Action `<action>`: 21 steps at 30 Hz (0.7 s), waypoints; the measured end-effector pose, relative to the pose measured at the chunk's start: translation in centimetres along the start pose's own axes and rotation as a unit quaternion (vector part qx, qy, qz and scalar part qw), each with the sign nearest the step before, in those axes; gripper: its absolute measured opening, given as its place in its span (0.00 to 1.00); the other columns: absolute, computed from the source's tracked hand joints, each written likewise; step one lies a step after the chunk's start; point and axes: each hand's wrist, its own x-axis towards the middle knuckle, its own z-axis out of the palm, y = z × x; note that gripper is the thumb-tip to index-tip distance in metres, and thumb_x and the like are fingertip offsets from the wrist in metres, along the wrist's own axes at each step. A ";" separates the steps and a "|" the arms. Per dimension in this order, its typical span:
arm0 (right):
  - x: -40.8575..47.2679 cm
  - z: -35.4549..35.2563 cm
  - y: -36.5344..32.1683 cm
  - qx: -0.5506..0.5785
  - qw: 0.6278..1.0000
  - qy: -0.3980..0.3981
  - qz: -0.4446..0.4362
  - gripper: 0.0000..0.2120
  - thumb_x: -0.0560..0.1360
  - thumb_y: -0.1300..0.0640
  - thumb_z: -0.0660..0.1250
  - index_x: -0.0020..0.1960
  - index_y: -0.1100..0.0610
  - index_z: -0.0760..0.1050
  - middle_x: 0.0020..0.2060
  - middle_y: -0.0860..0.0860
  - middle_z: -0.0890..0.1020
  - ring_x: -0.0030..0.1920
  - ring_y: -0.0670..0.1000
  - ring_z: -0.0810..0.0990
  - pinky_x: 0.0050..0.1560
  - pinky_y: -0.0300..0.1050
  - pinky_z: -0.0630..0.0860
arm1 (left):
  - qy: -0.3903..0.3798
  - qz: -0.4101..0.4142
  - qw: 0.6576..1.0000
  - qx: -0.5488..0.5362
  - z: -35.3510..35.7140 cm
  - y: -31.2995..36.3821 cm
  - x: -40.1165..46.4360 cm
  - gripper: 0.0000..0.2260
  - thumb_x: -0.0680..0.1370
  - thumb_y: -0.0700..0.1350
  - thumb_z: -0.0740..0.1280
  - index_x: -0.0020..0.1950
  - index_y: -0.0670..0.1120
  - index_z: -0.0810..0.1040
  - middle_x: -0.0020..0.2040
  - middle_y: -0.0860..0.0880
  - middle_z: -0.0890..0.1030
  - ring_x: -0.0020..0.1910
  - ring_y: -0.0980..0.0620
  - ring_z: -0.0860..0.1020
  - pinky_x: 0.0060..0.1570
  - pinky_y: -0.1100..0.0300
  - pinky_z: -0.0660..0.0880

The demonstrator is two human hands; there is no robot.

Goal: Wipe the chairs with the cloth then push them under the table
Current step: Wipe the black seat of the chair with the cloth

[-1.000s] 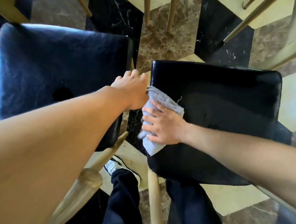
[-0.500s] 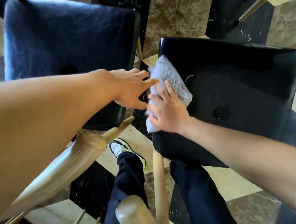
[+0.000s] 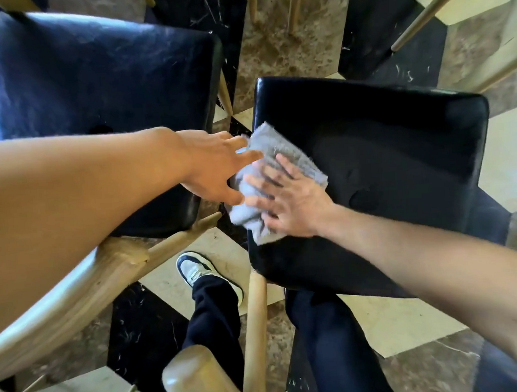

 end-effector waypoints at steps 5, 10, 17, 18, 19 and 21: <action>1.6 -1.2 6.3 0.062 0.978 0.029 0.199 0.27 0.82 0.39 0.48 0.80 0.41 0.57 0.83 0.51 0.52 0.82 0.59 0.46 0.80 0.62 0.42 | 0.042 0.000 0.999 -0.017 -1.4 0.9 1.7 0.39 0.77 0.69 0.56 0.81 0.52 0.46 0.74 0.44 0.63 0.71 0.43 0.66 0.61 0.46 0.75; 0.2 -0.9 5.8 0.152 0.883 0.070 0.439 0.29 0.82 0.42 0.47 0.83 0.42 0.49 0.83 0.52 0.47 0.82 0.61 0.42 0.80 0.64 0.42 | 0.071 -0.019 0.997 -0.032 -2.2 1.2 2.9 0.39 0.78 0.67 0.57 0.81 0.52 0.43 0.78 0.44 0.58 0.75 0.42 0.64 0.66 0.46 0.71; -1.5 -0.1 -2.9 0.176 0.918 0.066 0.350 0.29 0.79 0.49 0.54 0.80 0.50 0.62 0.82 0.57 0.56 0.81 0.65 0.46 0.79 0.69 0.46 | 0.159 -0.019 0.985 -0.062 -3.6 3.2 5.1 0.33 0.77 0.63 0.58 0.78 0.49 0.56 0.75 0.42 0.64 0.75 0.41 0.62 0.70 0.43 0.67; -2.6 0.4 -4.0 0.172 0.935 0.062 0.306 0.29 0.78 0.49 0.56 0.80 0.49 0.62 0.81 0.56 0.58 0.82 0.64 0.46 0.78 0.69 0.47 | 0.164 -0.016 0.985 -0.054 -3.6 3.6 5.5 0.33 0.78 0.62 0.58 0.79 0.48 0.56 0.76 0.42 0.63 0.76 0.41 0.61 0.71 0.43 0.66; -4.0 0.9 -4.7 0.163 0.949 0.052 0.267 0.30 0.78 0.49 0.57 0.80 0.47 0.61 0.81 0.56 0.59 0.82 0.64 0.47 0.78 0.68 0.48 | 0.165 -0.014 0.985 -0.043 -3.7 4.2 5.9 0.34 0.79 0.61 0.58 0.80 0.48 0.54 0.77 0.41 0.61 0.77 0.41 0.59 0.72 0.44 0.64; -6.8 1.9 -5.0 0.147 0.965 0.044 0.211 0.31 0.78 0.48 0.58 0.81 0.44 0.59 0.82 0.54 0.57 0.82 0.62 0.47 0.78 0.67 0.49 | 0.160 -0.015 0.986 -0.032 -3.8 5.4 6.7 0.35 0.79 0.62 0.58 0.80 0.47 0.52 0.79 0.41 0.58 0.79 0.42 0.55 0.75 0.44 0.60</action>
